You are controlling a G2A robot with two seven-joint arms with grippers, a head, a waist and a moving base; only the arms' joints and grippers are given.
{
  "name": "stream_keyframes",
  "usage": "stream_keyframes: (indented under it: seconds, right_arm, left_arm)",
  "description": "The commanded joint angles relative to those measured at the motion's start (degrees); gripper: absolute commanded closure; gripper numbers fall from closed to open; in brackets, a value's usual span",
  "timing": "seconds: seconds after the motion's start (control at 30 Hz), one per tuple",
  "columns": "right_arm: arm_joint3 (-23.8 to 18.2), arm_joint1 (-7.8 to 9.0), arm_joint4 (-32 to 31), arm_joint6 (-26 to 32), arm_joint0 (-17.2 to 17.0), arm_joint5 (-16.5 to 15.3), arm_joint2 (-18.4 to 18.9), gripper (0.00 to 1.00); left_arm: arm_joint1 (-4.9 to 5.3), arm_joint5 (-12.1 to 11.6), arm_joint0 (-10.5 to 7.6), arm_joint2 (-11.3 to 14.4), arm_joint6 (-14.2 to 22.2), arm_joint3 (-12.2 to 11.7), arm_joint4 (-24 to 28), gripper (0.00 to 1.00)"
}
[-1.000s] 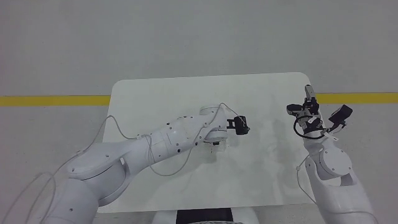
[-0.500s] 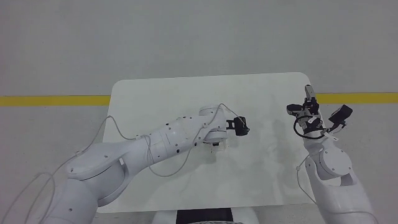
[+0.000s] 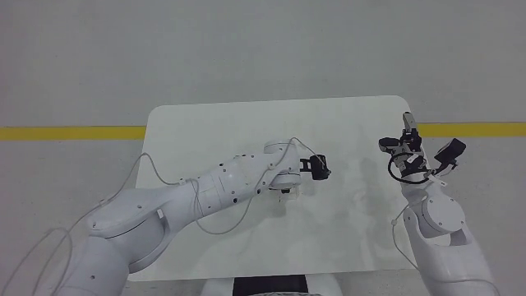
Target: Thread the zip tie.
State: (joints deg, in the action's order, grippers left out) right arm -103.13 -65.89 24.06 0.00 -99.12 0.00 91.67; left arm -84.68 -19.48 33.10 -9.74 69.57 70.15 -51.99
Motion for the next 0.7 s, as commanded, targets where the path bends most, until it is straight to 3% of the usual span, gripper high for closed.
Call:
stream_keyframes:
  seconds: [0.0,0.47,0.67]
  right_arm:
    - [0.00,0.00,0.00,0.00,0.00,0.00,0.00,0.00]
    - [0.00,0.00,0.00,0.00,0.00,0.00,0.00,0.00]
    - [0.00,0.00,0.00,0.00,0.00,0.00,0.00,0.00]
  left_arm:
    - [0.03,0.00,-0.19,0.00,0.21,0.21,-0.01,1.00]
    - [-0.24,0.00,-2.53,0.00,4.94,1.50,3.57,1.00]
    - [-0.88,0.00,-1.85,0.00,6.90,0.85,4.58,1.00]
